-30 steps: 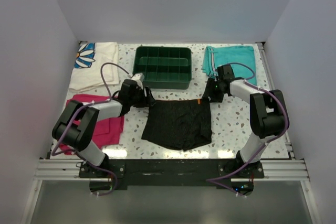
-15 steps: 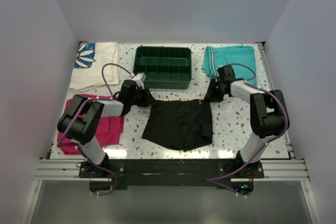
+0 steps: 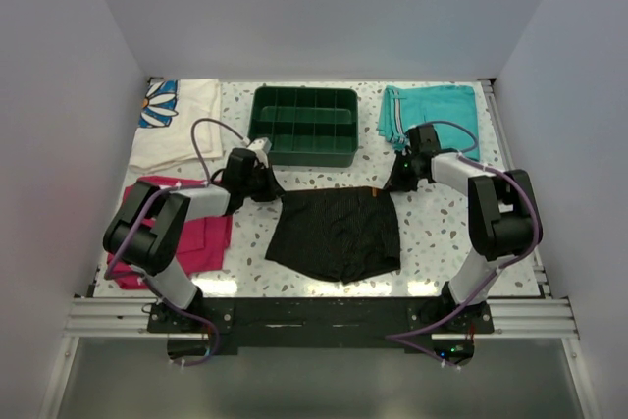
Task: Roll the underwear
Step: Flatten out the underwear at the center of the board.
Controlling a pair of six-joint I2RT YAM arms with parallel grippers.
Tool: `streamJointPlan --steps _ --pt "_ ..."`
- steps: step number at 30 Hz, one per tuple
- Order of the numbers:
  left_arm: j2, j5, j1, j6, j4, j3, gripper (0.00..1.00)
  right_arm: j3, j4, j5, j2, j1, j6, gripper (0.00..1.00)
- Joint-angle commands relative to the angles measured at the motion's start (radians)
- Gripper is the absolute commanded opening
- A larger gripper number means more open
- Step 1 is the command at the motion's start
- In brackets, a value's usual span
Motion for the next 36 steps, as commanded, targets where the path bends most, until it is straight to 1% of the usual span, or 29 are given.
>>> streamJointPlan --steps 1,2,4,5,6,7,8,9,11,12,14,15,18,20,21,22,23,25,26,27,29,32,34,35,36 --pt "-0.121 -0.045 0.001 0.012 -0.087 0.044 0.0 -0.024 -0.034 -0.022 -0.122 -0.001 -0.031 0.0" --pt "-0.174 -0.051 0.001 0.018 -0.13 0.058 0.0 -0.027 -0.044 -0.025 -0.177 -0.001 -0.031 0.0" --pt "-0.231 -0.068 0.001 0.022 -0.175 0.081 0.0 -0.031 -0.083 -0.039 -0.249 -0.002 -0.042 0.0" --pt "-0.289 -0.074 0.001 0.025 -0.223 0.089 0.0 -0.038 -0.094 -0.051 -0.327 -0.001 -0.042 0.0" --pt "-0.32 -0.077 0.001 0.027 -0.245 0.093 0.0 -0.043 -0.112 -0.065 -0.364 -0.001 -0.041 0.0" --pt "-0.354 -0.077 0.001 0.03 -0.271 0.107 0.0 -0.044 -0.128 -0.099 -0.403 -0.001 -0.035 0.0" --pt "-0.418 -0.08 -0.001 0.032 -0.331 0.11 0.0 -0.043 -0.143 -0.114 -0.447 0.001 -0.033 0.0" --pt "-0.452 -0.074 -0.001 0.032 -0.35 0.11 0.0 -0.043 -0.168 -0.136 -0.522 0.001 -0.031 0.0" --pt "-0.551 -0.068 -0.002 0.024 -0.414 0.115 0.0 -0.041 -0.195 -0.182 -0.604 0.004 -0.018 0.0" --pt "-0.582 -0.051 -0.002 0.021 -0.434 0.116 0.0 -0.043 -0.212 -0.208 -0.674 0.007 -0.01 0.0" --pt "-0.668 -0.039 -0.013 0.009 -0.489 0.118 0.0 -0.041 -0.232 -0.266 -0.728 0.036 -0.001 0.0" --pt "-0.696 -0.04 -0.019 0.003 -0.515 0.124 0.0 -0.035 -0.272 -0.272 -0.754 0.051 -0.002 0.0" --pt "-0.797 -0.074 -0.063 -0.043 -0.59 0.139 0.0 -0.001 -0.35 -0.256 -0.829 0.149 -0.021 0.0" --pt "-0.871 -0.114 -0.128 -0.085 -0.633 0.144 0.0 0.008 -0.357 -0.26 -0.888 0.212 -0.005 0.0" --pt "-0.891 -0.164 -0.154 -0.1 -0.653 0.148 0.0 0.012 -0.364 -0.275 -0.905 0.228 0.002 0.0" --pt "-0.909 -0.184 -0.206 -0.129 -0.672 0.162 0.0 0.017 -0.366 -0.288 -0.926 0.24 0.014 0.0" --pt "-0.94 -0.195 -0.226 -0.146 -0.707 0.17 0.0 0.029 -0.372 -0.3 -0.957 0.258 0.022 0.0" --pt "-0.974 -0.221 -0.267 -0.189 -0.745 0.194 0.0 0.058 -0.418 -0.332 -0.989 0.271 0.025 0.0" --pt "-1.012 -0.229 -0.275 -0.201 -0.779 0.202 0.0 0.089 -0.432 -0.343 -1.015 0.272 0.028 0.0" --pt "-1.03 -0.238 -0.278 -0.211 -0.802 0.213 0.0 0.106 -0.465 -0.352 -1.024 0.274 0.025 0.0" --pt "-1.061 -0.275 -0.278 -0.221 -0.869 0.257 0.0 0.132 -0.481 -0.377 -1.035 0.272 0.024 0.0" --pt "-1.035 -0.335 -0.278 -0.214 -0.946 0.316 0.0 0.12 -0.507 -0.331 -1.006 0.272 0.009 0.0" --pt "-0.997 -0.37 -0.278 -0.202 -0.956 0.31 0.0 0.115 -0.539 -0.264 -0.931 0.272 -0.014 0.0" --pt "-0.947 -0.384 -0.277 -0.2 -0.956 0.299 0.0 0.106 -0.547 -0.199 -0.899 0.272 -0.025 0.0" --pt "-0.919 -0.41 -0.277 -0.192 -0.942 0.285 0.0 0.109 -0.573 -0.152 -0.821 0.272 -0.048 0.0"
